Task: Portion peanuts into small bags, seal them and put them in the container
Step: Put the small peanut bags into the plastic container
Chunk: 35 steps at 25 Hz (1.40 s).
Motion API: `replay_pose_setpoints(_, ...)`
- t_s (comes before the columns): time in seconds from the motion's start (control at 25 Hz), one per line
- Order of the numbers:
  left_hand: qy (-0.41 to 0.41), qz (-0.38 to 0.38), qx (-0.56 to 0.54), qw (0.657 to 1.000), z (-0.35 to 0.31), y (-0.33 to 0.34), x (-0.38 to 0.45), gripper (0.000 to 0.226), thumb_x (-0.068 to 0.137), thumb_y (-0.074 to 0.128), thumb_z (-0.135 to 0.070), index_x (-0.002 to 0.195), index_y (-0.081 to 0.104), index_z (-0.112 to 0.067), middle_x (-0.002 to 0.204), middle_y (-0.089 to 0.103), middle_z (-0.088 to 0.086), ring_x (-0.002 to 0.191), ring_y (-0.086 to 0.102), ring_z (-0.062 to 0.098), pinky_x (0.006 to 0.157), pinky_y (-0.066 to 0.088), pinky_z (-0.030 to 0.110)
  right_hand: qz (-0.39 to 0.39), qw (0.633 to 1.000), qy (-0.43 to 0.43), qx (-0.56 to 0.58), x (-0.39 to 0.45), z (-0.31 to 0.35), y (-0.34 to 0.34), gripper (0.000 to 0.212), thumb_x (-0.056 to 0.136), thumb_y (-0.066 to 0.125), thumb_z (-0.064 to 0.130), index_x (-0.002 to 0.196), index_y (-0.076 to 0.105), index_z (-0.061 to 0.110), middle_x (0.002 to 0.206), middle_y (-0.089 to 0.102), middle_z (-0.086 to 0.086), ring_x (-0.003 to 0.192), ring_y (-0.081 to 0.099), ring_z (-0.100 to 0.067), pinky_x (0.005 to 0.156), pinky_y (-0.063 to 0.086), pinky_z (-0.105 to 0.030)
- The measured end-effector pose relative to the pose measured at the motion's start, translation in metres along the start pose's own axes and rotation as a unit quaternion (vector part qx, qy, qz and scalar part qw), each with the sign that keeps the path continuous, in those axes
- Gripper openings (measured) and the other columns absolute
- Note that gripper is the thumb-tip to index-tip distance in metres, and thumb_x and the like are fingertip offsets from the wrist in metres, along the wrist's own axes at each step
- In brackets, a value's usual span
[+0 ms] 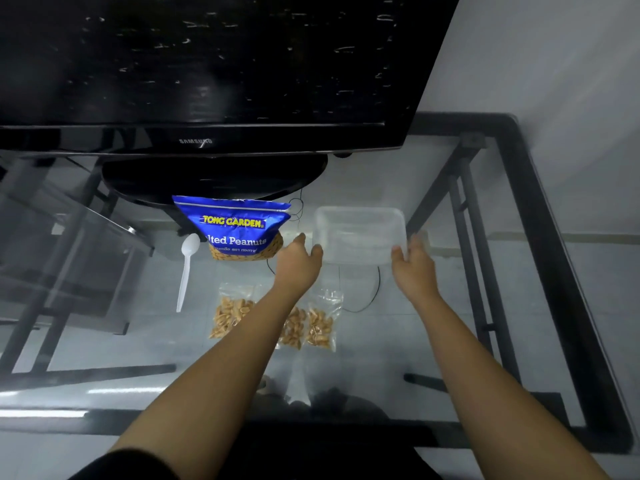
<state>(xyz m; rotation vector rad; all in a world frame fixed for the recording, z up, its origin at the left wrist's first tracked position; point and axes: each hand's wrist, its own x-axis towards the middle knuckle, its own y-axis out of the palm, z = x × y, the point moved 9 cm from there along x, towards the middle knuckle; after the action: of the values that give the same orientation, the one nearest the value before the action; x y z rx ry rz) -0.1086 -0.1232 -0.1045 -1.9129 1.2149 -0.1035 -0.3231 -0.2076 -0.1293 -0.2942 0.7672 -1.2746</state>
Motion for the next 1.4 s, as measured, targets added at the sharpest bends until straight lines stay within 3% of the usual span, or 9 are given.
replay_pose_setpoints(0.12, -0.012, 0.005, -0.008, 1.000, 0.001, 0.004, -0.002, 0.011, 0.091, 0.045, -0.012, 0.088, 0.050, -0.001, 0.077, 0.053, 0.016, 0.075, 0.050, 0.027, 0.063, 0.036, 0.030, 0.040, 0.999, -0.014, -0.017, 0.003, -0.005, 0.012, 0.051, 0.096, 0.042, 0.020, 0.144, 0.027, 0.012, 0.142, 0.045, -0.013, 0.128, 0.046, -0.029, 0.108, 0.037, -0.036)
replay_pose_setpoints(0.36, -0.023, -0.030, -0.050, 0.998, -0.006, -0.006, -0.017, 0.049, 0.092, 0.048, -0.020, 0.137, 0.041, -0.001, 0.132, 0.053, 0.016, 0.119, 0.051, 0.029, 0.097, 0.040, 0.034, 0.002, 0.999, -0.046, 0.025, -0.018, 0.018, -0.009, 0.051, 0.096, 0.046, 0.025, 0.143, 0.032, 0.011, 0.152, 0.031, -0.007, 0.139, 0.030, -0.022, 0.115, 0.024, -0.033)
replay_pose_setpoints(0.48, -0.028, -0.072, -0.175, 0.982, -0.003, -0.017, -0.030, 0.043, 0.092, 0.051, -0.013, 0.134, 0.047, -0.005, 0.112, 0.060, 0.000, 0.103, 0.058, 0.020, 0.094, 0.047, 0.032, -0.072, 0.988, -0.039, 0.130, -0.034, 0.021, -0.043, 0.032, 0.092, 0.054, 0.030, 0.120, 0.052, 0.017, 0.130, 0.054, -0.002, 0.115, 0.054, -0.013, 0.105, 0.042, -0.039)
replay_pose_setpoints(0.6, -0.024, -0.017, -0.302, 0.953, -0.012, -0.007, -0.030, 0.036, 0.093, 0.052, -0.013, 0.129, 0.053, -0.007, 0.094, 0.061, -0.005, 0.087, 0.060, 0.013, 0.092, 0.051, 0.033, -0.010, 0.944, 0.025, 0.328, -0.030, 0.020, -0.061, 0.043, 0.087, 0.062, 0.019, 0.124, 0.042, 0.027, 0.109, 0.063, 0.000, 0.084, 0.063, -0.010, 0.080, 0.051, -0.027)
replay_pose_setpoints(0.76, 0.029, -0.085, -0.056, 0.994, -0.017, -0.016, -0.005, 0.047, 0.092, 0.053, -0.029, 0.132, 0.046, -0.004, 0.124, 0.059, 0.014, 0.113, 0.056, 0.027, 0.096, 0.047, 0.041, -0.043, 0.923, 0.034, 0.381, -0.015, 0.000, -0.095, 0.059, 0.086, 0.057, 0.002, 0.136, 0.040, 0.029, 0.118, 0.059, 0.000, 0.095, 0.063, -0.015, 0.072, 0.051, -0.024)
replay_pose_setpoints(0.84, 0.005, -0.056, 0.019, 0.998, -0.006, -0.007, 0.008, 0.046, 0.090, 0.055, -0.024, 0.128, 0.048, 0.000, 0.117, 0.063, 0.021, 0.111, 0.056, 0.034, 0.092, 0.047, 0.039, -0.099, 0.907, 0.060, 0.405, -0.009, -0.029, -0.111, 0.058, 0.087, 0.053, -0.002, 0.137, 0.039, 0.024, 0.134, 0.049, -0.004, 0.109, 0.058, -0.020, 0.077, 0.053, -0.027)
replay_pose_setpoints(1.08, -0.018, -0.060, 0.026, 0.998, 0.010, -0.004, 0.022, 0.036, 0.083, 0.054, -0.007, 0.118, 0.059, -0.003, 0.103, 0.065, 0.026, 0.095, 0.060, 0.039, 0.082, 0.053, 0.040, -0.118, 0.927, 0.132, 0.330, 0.001, -0.090, -0.097, 0.054, 0.091, 0.047, -0.001, 0.140, 0.033, 0.017, 0.132, 0.045, -0.007, 0.105, 0.053, -0.020, 0.078, 0.049, -0.029)
replay_pose_setpoints(1.24, -0.012, -0.056, 0.027, 0.998, 0.012, -0.004, 0.021, 0.037, 0.086, 0.055, -0.014, 0.120, 0.056, 0.002, 0.101, 0.067, 0.024, 0.100, 0.059, 0.038, 0.085, 0.051, 0.041, -0.132, 0.982, 0.115, 0.069, 0.006, -0.095, -0.095, 0.046, 0.088, 0.049, 0.011, 0.134, 0.042, 0.010, 0.128, 0.050, -0.017, 0.114, 0.052, -0.036, 0.093, 0.048, -0.044)
replay_pose_setpoints(1.4, 0.032, -0.083, 0.020, 0.996, 0.007, -0.020, -0.005, 0.038, 0.088, 0.058, -0.015, 0.119, 0.053, 0.005, 0.112, 0.064, 0.023, 0.100, 0.062, 0.033, 0.084, 0.047, 0.036, -0.156, 0.981, 0.058, -0.097, -0.009, -0.071, -0.097, 0.052, 0.089, 0.056, 0.018, 0.136, 0.037, 0.005, 0.140, 0.034, -0.023, 0.130, 0.030, -0.040, 0.108, 0.032, -0.047)
